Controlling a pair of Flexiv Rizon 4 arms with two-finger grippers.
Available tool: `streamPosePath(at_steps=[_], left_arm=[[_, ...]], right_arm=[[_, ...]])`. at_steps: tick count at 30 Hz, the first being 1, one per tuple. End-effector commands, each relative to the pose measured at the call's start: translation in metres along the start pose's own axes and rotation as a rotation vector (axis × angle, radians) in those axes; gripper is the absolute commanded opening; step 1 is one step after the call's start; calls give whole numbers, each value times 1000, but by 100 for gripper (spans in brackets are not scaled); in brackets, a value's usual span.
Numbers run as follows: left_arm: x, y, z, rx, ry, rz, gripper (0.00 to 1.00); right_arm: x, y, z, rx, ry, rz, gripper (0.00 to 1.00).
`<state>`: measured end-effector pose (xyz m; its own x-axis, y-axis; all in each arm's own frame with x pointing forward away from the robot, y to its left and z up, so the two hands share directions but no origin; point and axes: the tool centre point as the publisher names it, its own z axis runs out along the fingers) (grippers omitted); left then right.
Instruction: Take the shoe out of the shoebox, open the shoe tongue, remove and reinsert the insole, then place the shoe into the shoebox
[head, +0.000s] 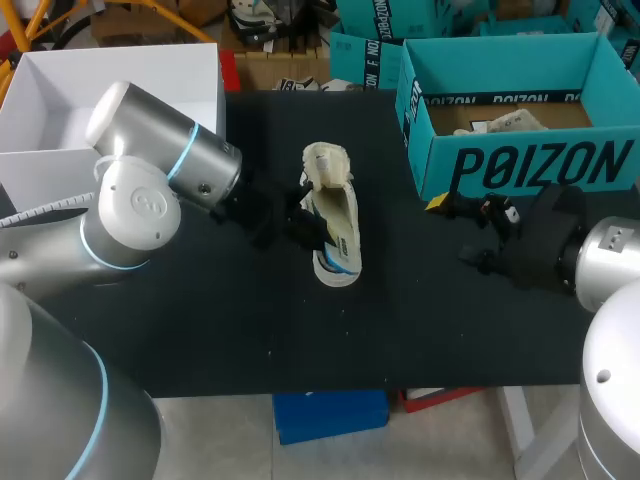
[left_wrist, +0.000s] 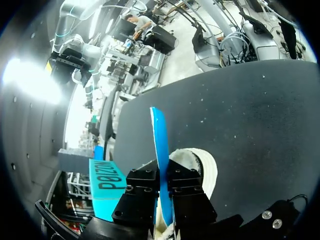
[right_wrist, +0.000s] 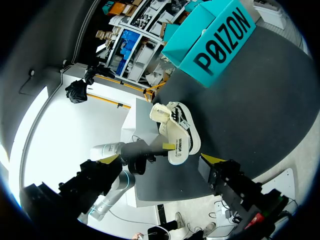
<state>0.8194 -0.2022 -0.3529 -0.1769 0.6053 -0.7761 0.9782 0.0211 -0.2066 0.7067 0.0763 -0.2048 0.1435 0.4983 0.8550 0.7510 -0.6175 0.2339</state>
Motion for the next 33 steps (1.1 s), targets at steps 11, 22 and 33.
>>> streamPosePath(at_steps=[11, 22, 33], left_arm=[[4, 12, 4, -13, 16, 3, 0], [7, 26, 4, -55, 29, -1, 0], [9, 41, 5, -121, 33, -4, 0]], right_arm=[[-7, 0, 0, 215, 57, 16, 100], [-7, 0, 0, 215, 57, 16, 100], [-7, 0, 0, 215, 57, 16, 100]])
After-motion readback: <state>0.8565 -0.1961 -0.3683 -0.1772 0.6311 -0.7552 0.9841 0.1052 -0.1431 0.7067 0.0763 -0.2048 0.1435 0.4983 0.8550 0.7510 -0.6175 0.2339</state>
